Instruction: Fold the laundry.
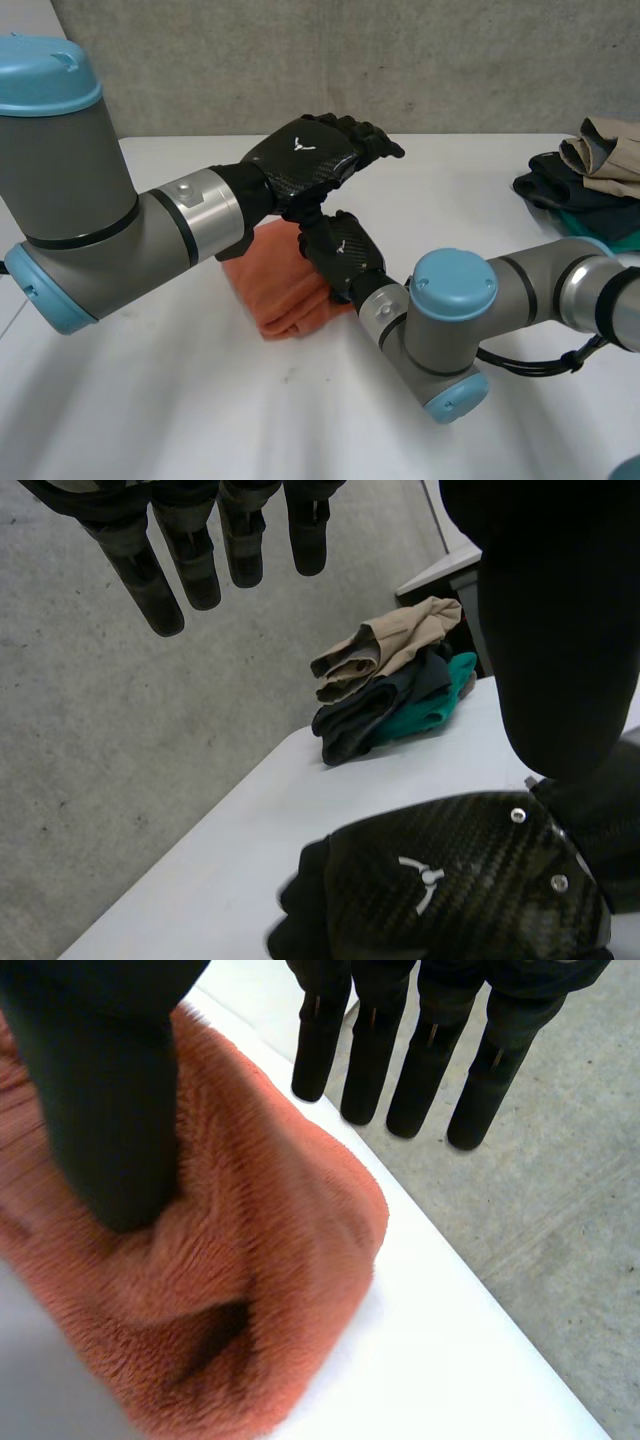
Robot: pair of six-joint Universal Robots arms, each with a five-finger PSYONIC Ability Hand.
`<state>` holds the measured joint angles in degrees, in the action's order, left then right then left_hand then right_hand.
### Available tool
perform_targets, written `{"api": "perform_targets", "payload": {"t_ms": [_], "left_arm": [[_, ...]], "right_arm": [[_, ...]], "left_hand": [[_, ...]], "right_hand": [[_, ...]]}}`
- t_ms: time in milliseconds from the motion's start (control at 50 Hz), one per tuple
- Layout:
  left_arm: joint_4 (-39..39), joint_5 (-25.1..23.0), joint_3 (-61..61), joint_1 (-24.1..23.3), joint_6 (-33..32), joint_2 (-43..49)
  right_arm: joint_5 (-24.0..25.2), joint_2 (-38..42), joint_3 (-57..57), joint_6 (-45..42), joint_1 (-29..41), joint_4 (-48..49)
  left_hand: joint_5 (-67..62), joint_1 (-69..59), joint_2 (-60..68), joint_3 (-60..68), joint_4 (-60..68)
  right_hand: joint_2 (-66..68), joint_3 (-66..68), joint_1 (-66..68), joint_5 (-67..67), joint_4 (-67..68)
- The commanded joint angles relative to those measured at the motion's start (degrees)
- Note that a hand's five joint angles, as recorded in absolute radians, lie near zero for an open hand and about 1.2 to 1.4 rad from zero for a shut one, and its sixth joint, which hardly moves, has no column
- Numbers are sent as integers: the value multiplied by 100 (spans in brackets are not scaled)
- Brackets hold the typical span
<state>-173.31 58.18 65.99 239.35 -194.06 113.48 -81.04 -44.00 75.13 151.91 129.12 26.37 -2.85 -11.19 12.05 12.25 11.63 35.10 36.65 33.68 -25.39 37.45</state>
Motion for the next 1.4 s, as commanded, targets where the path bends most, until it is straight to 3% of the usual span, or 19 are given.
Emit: {"api": "perform_targets", "payload": {"t_ms": [20,200,360,940,1020,1080,1100,1280,1400], "left_arm": [[-1,1,-25,-2,9,-19],[-1,1,1,51,26,-1],[-1,-8,45,51,18,43],[-1,-52,-7,60,18,140],[-1,-61,-7,68,18,140],[-1,-52,-7,77,18,140],[-1,-61,-7,86,18,140],[-10,-26,-69,191,26,87],[-62,1,-253,261,26,8]], "right_arm": [[-35,-381,168,31,-19,-896],[62,-540,424,-39,-54,-1126],[264,-153,195,-57,-19,-809],[273,699,-982,-303,16,-730],[325,822,-1114,-311,16,-695],[439,884,-1228,-285,16,-677],[448,893,-1255,-250,16,-651],[141,393,-1343,259,-133,95],[97,-29,-1501,313,-712,482]], "left_hand": [[281,114,-200,-221,-158],[281,114,-200,-221,-158],[281,114,-200,-221,-158],[281,114,-200,-221,-158],[281,114,-200,-221,-158],[281,114,-200,-221,-158],[281,114,-200,-221,-158],[281,114,-200,-221,-158],[281,114,-200,-221,-158]], "right_hand": [[-633,-787,-491,662,-868],[-1257,-1411,-1115,1286,-1491],[-1005,-1159,-863,1034,-1240],[-13,-167,129,42,-247],[658,504,800,-629,423],[3009,2855,3152,-2981,2775],[4475,4321,4617,-4446,4241],[4490,4335,4632,-4461,4255],[4490,4335,4632,-4461,4255]]}}
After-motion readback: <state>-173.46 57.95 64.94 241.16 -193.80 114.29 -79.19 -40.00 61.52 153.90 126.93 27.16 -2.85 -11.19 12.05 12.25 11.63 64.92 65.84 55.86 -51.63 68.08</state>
